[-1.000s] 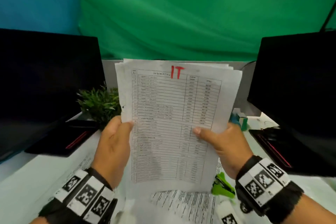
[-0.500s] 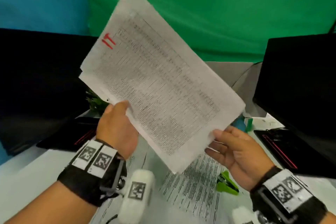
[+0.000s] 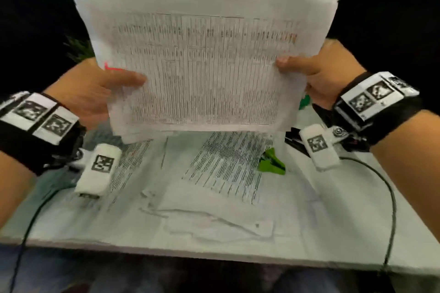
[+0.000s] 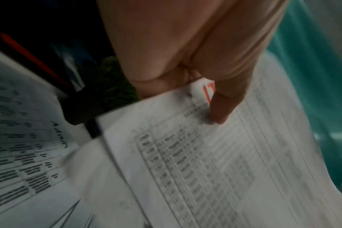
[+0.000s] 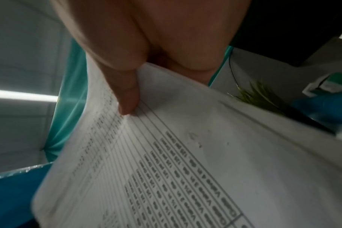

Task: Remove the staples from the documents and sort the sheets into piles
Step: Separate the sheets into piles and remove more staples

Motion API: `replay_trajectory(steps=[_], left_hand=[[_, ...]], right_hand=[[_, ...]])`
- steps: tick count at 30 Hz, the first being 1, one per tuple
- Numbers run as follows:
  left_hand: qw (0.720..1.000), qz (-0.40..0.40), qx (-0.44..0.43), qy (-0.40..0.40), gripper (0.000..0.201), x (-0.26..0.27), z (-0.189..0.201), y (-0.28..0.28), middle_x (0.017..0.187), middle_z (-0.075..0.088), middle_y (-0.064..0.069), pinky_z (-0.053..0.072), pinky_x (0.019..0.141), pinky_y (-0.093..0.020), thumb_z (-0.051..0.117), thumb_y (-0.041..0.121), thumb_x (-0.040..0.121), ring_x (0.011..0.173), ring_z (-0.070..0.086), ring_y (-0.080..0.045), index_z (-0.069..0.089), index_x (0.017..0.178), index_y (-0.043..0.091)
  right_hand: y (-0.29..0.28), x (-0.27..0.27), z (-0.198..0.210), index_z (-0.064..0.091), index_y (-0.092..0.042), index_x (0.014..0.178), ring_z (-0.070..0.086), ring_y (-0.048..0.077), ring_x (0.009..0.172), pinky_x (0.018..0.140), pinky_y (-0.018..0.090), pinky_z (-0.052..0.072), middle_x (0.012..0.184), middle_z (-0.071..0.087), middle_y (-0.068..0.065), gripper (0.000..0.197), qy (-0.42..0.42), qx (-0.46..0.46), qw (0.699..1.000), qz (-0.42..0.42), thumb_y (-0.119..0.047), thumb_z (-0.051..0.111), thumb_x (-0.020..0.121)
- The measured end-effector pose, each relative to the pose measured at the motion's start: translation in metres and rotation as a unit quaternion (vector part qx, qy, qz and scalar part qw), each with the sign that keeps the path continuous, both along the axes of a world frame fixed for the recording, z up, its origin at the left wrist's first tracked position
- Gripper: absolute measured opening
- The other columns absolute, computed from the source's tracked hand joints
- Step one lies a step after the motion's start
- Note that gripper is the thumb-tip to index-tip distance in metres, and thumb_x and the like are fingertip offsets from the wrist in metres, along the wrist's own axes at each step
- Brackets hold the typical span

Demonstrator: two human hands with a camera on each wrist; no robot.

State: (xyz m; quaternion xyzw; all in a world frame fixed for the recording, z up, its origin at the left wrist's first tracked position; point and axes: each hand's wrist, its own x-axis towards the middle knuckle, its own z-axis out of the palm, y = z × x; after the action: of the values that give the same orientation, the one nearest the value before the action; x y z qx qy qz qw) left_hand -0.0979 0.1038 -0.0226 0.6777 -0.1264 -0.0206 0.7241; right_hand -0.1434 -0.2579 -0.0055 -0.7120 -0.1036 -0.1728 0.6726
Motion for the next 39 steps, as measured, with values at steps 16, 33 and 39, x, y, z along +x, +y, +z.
replay_trajectory(steps=[16, 33, 39], left_hand=[[0.995, 0.083, -0.035, -0.033, 0.036, 0.006, -0.044, -0.03, 0.116, 0.076, -0.012, 0.056, 0.094, -0.055, 0.071, -0.002, 0.087, 0.107, 0.073, -0.032, 0.069, 0.122, 0.006], [0.994, 0.086, 0.051, -0.045, 0.027, 0.007, -0.069, -0.033, 0.113, 0.078, -0.002, 0.061, 0.092, -0.043, 0.057, 0.018, 0.103, 0.105, 0.075, -0.018, 0.071, 0.125, 0.011], [0.981, 0.126, 0.094, -0.11, 0.024, 0.011, -0.041, -0.026, 0.112, 0.078, 0.001, 0.059, 0.095, -0.042, 0.059, 0.019, 0.102, 0.104, 0.074, -0.011, 0.073, 0.119, 0.01]], right_hand=[[-0.011, 0.017, -0.056, 0.074, -0.015, 0.102, 0.074, 0.027, 0.099, 0.087, 0.047, 0.057, 0.107, 0.077, 0.005, 0.017, 0.057, 0.074, 0.991, -0.094, -0.005, 0.068, 0.089], [-0.013, 0.022, -0.07, 0.069, -0.007, 0.112, 0.074, 0.033, 0.094, 0.072, 0.04, 0.062, 0.103, 0.077, 0.009, 0.053, 0.075, 0.092, 0.989, -0.089, -0.012, 0.081, 0.061], [-0.019, 0.018, -0.047, 0.07, -0.014, 0.112, 0.073, 0.035, 0.097, 0.082, 0.058, 0.057, 0.105, 0.077, 0.005, 0.064, 0.087, 0.051, 0.988, -0.115, -0.03, 0.088, 0.052]])
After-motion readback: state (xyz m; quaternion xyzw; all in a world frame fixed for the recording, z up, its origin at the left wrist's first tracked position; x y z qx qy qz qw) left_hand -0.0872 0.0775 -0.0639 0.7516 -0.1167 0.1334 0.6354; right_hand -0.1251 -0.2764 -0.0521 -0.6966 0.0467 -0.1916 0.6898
